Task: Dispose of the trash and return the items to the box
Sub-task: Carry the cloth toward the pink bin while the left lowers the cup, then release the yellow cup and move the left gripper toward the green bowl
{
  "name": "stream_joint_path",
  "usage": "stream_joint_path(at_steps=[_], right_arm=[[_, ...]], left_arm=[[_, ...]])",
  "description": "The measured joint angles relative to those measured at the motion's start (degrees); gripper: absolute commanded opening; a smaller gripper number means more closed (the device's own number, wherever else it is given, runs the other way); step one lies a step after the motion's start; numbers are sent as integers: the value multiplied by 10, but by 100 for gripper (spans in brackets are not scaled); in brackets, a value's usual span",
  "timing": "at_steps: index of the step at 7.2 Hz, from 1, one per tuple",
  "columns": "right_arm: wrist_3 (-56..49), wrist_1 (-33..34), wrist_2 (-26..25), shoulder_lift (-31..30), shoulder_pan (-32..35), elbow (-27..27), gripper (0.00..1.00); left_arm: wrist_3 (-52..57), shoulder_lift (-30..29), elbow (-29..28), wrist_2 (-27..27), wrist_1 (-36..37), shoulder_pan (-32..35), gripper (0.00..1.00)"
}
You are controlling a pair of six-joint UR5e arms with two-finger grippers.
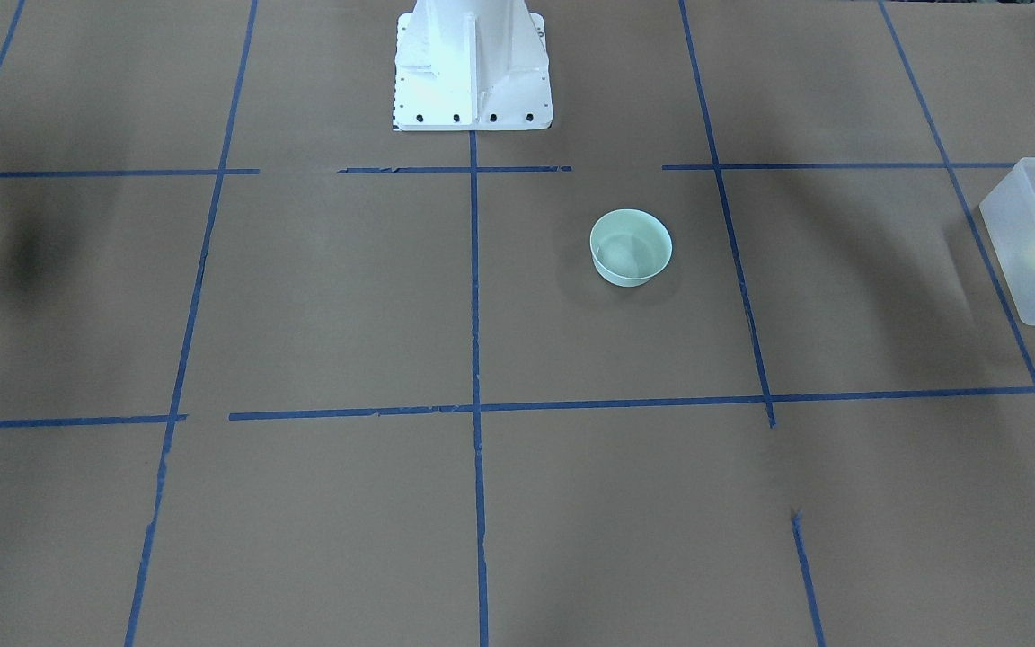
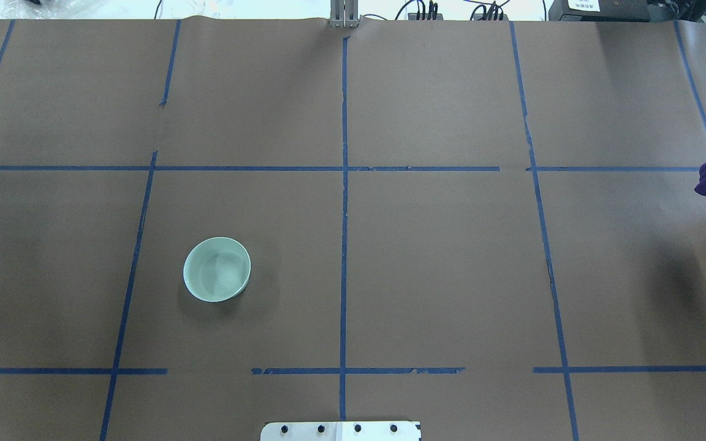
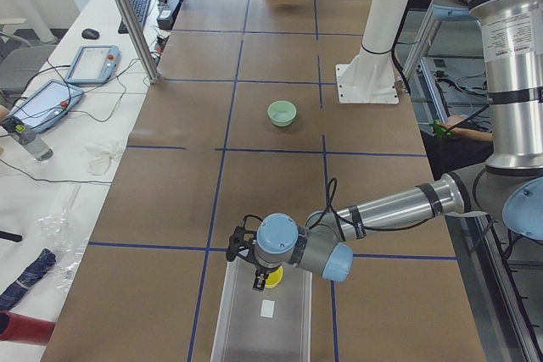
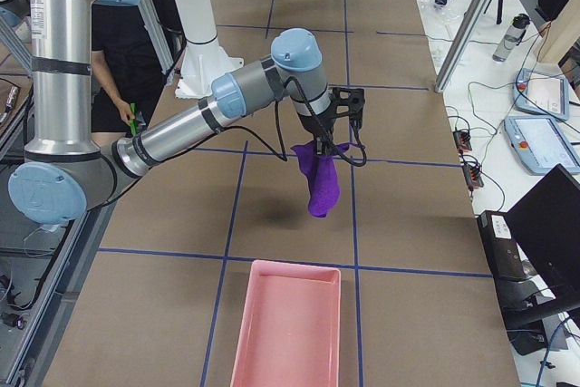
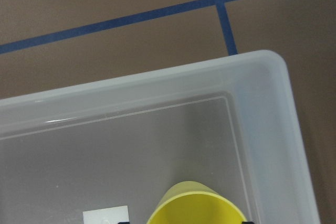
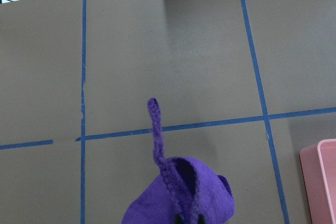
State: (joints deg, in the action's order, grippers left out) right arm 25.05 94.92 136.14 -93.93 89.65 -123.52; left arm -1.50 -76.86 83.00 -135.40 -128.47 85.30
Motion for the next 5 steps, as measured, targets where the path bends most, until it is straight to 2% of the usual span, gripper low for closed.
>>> stream_joint_path(at_steps=[2, 3, 5], right_arm=[[-1, 0, 0, 0, -4, 3, 0], [-1, 0, 0, 0, 1, 2, 0], [-31, 0, 0, 0, 21, 9, 0]], left_arm=[[1, 27, 61, 5, 4, 11, 99], [1, 32, 87, 6, 14, 22, 100], [-3, 14, 158, 15, 104, 50, 100]])
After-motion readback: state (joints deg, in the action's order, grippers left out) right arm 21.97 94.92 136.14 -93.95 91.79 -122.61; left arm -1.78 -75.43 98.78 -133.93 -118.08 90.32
